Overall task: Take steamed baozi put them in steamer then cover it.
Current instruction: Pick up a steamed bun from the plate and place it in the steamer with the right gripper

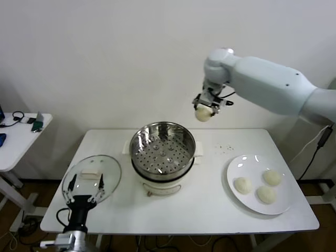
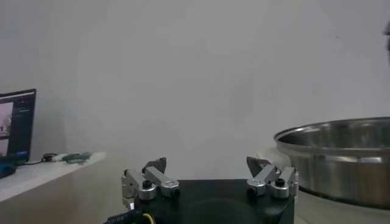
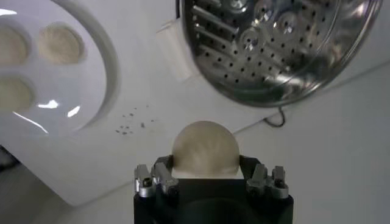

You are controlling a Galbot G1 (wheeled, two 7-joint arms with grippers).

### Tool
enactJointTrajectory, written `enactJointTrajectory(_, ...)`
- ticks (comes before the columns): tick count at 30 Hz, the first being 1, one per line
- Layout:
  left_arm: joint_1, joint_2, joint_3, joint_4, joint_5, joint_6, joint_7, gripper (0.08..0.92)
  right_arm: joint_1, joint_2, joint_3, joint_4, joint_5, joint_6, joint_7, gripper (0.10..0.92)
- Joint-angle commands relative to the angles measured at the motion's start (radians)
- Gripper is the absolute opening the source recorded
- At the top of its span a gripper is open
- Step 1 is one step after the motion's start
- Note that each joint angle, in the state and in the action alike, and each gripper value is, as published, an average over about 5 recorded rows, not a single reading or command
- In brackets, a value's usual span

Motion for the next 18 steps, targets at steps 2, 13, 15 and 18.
enactJointTrajectory(2,0.012,0.016,-0.003,-0.007,-0.017,-0.001,-0.002,0.823,-0.063,0.193,0.049,-0.028,-0.156,0.084,0.008,0.708)
enactJointTrajectory(13,0.033,0.031,-0.011,-0.022,-0.032,-0.007,-0.004,0.823,-0.262,0.254,0.121,-0.109,-0.363,0.087,0.026,0.712)
enactJointTrajectory(15,0.034,0.032,-0.013,-0.023,-0.034,-0.007,-0.004,0.823,-0.285,0.255,0.127,-0.127,-0.383,0.085,0.029,0.711)
enactJointTrajectory(18,0.034,0.032,-0.015,-0.022,-0.034,-0.007,-0.004,0.823,-0.309,0.256,0.135,-0.152,-0.405,0.085,0.036,0.711)
